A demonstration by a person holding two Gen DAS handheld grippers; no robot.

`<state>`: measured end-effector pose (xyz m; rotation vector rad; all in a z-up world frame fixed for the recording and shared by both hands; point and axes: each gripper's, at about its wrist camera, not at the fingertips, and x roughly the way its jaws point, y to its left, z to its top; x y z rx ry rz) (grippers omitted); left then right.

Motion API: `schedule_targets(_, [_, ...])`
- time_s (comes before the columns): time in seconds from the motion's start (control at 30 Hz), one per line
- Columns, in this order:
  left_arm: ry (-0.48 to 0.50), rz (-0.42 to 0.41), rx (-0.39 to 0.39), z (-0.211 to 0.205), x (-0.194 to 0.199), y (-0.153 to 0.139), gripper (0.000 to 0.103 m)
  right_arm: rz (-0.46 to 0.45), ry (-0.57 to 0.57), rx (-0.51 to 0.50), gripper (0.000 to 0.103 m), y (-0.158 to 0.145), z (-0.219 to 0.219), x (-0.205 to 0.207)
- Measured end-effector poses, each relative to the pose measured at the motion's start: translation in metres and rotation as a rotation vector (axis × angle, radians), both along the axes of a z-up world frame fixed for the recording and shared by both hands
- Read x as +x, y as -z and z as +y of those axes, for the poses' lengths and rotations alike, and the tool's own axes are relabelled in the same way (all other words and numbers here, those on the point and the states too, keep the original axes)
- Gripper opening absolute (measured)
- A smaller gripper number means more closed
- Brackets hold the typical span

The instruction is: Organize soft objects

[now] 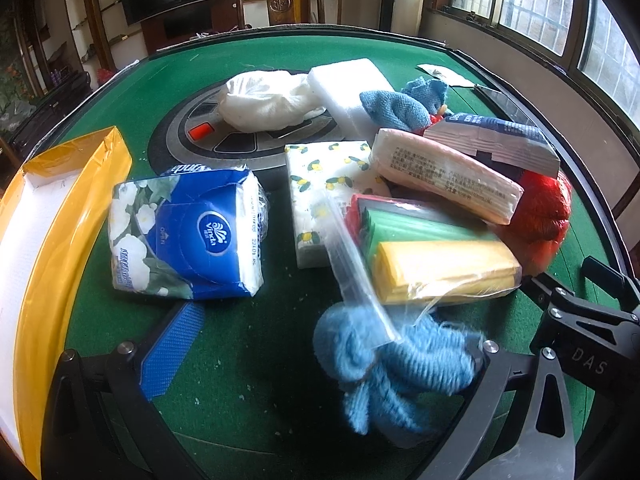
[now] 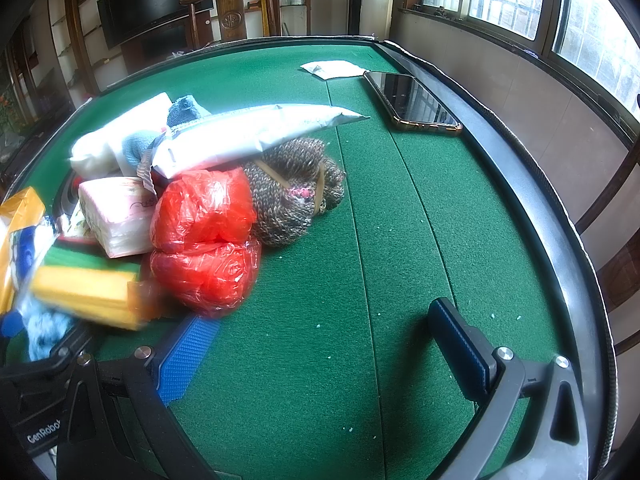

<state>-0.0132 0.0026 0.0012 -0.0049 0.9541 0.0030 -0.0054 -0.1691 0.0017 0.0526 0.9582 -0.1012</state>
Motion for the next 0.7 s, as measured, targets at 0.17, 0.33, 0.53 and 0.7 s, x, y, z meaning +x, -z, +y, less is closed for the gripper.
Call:
schedule_targets(0.17, [0.063, 0.036, -0.001, 0.0001, 0.0013, -0.0004, 0.103, 0.0, 0.0, 0.0, 0.102, 0.0001, 0.0003, 0.0001])
schedule_targets(0.33, [0.078, 0.021, -0.006, 0.0007, -0.0048, -0.0006, 0.103, 0.001, 0.0, -0.002, 0.102, 0.0003, 0.0018, 0.0006])
schedule_targets(0.53, [0.06, 0.016, 0.006, -0.0021, -0.0075, -0.0003, 0.103, -0.001, 0.004, 0.002, 0.102, 0.0002, -0.0003, 0.0])
schedule_targets(0.7, [0.097, 0.055, -0.001, -0.0013, -0.0072, -0.0011, 0.103, 0.011, -0.009, 0.009, 0.102, -0.0004, 0.0038, 0.001])
